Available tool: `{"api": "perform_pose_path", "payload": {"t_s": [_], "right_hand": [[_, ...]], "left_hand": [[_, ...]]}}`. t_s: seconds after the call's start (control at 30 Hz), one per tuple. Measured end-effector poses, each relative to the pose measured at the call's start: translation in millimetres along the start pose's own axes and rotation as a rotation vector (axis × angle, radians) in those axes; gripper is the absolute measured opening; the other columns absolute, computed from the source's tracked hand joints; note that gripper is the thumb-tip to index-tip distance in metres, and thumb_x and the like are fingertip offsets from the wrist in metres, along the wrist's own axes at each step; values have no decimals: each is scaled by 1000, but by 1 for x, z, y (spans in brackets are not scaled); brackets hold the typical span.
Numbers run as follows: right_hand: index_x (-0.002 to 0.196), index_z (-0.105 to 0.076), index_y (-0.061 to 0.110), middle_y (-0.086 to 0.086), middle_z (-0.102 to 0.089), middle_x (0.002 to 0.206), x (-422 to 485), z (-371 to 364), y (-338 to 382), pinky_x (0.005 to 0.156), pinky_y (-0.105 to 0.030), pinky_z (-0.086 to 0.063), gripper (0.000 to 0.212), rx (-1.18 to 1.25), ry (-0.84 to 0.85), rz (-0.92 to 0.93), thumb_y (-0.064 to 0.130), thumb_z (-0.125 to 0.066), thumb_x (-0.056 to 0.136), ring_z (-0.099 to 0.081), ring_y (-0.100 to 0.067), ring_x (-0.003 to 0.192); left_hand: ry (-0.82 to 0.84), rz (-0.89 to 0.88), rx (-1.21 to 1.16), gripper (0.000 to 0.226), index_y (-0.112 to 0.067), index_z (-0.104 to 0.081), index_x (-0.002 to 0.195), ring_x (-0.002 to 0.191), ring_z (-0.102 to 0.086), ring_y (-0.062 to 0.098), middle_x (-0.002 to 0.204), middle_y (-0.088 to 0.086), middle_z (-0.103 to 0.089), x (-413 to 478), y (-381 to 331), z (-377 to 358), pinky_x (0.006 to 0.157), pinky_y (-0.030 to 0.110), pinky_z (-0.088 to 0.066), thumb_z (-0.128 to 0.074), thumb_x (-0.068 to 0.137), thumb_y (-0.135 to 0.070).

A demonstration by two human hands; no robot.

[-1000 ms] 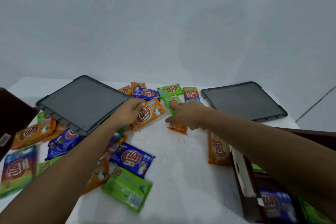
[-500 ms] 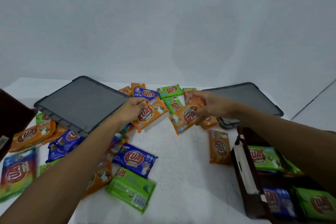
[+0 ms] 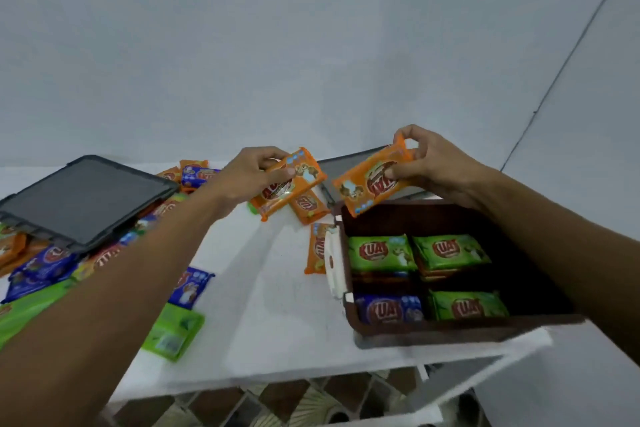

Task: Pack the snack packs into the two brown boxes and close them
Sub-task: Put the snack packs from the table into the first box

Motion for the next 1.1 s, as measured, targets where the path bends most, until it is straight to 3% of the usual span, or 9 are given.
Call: {"api": "perform_pose_path", "payload": {"t_s": [0.13,0.27,0.37,0.47,0.53,0.63,0.77,0.9,1.1], "right_hand": [[99,-59,6,-12,-72,88,-44,40,-10,74,-31,-56,24,-141,-15,33,9,-74,80,-70,-21,83],[106,-67,11,-8,-74,91,-79,54,-39,74,-31,-57,24,-412,190,-41,16,-74,84,-72,-20,84],[103,-71,24,6,-73,93,-90,49,-59,74,-23,-55,21,-730,367,-63,20,-76,83,-69,-9,83],[109,-68,35,14,-71,101,-102,50,-87,81,-23,-55,32,-892,477,-140,26,-78,80,-67,-3,89],[121,-63,30,13,-68,105,-101,47,-102,85,-25,-55,45,-961,474,-139,24,-79,79,-66,-4,93],[131,-58,20,3,-66,120,-103,43,-110,92,-28,-52,50,-1070,505,-107,21,-74,84,-64,-9,103],[137,-55,25,8,-58,135,-114,39,-116,103,-29,-43,45,-1175,625,-93,19,-63,93,-56,-11,116],[138,-54,25,6,-57,136,-115,40,-116,102,-25,-41,45,-1197,636,-83,19,-62,93,-55,-10,119],[138,-54,21,3,-61,132,-116,33,-115,97,-20,-47,49,-1144,627,-49,15,-65,91,-58,-6,113]], "left_hand": [[80,-68,67,19,-22,-65,109,82,-72,16,97,3,-73,-9,-42,-47,71,34,-59,-67,91,-28],[229,-173,213,19,-19,-61,110,82,-64,-3,103,-5,-67,-21,-74,-108,66,15,-50,-64,93,-26],[435,-203,429,25,-17,-60,117,96,-61,4,111,-4,-63,-25,-76,-155,73,19,-51,-63,94,-27],[645,-176,644,23,-17,-63,113,91,-62,12,105,-4,-63,-32,-58,-209,72,25,-49,-64,92,-27],[718,-197,802,23,-14,-65,110,85,-60,15,100,-2,-64,-39,-40,-226,71,28,-45,-65,92,-27],[693,-217,1013,29,-12,-67,113,88,-58,19,99,0,-64,-44,-24,-230,76,34,-47,-63,92,-32],[691,-191,1116,31,-17,-68,115,91,-61,19,102,1,-68,-50,-19,-230,76,34,-50,-61,92,-37],[696,-195,1143,29,-20,-68,113,91,-60,17,102,-1,-67,-51,-19,-228,71,29,-46,-63,91,-39],[712,-197,1197,31,-25,-66,115,102,-56,16,110,-4,-63,-58,-18,-217,80,32,-48,-62,90,-42]]}}
Point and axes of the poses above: each hand's wrist, its own x-axis towards the middle knuckle, its own z-axis out of the back of the hand, y = z × x, the point moved 6 cm from there along x, towards the middle knuckle
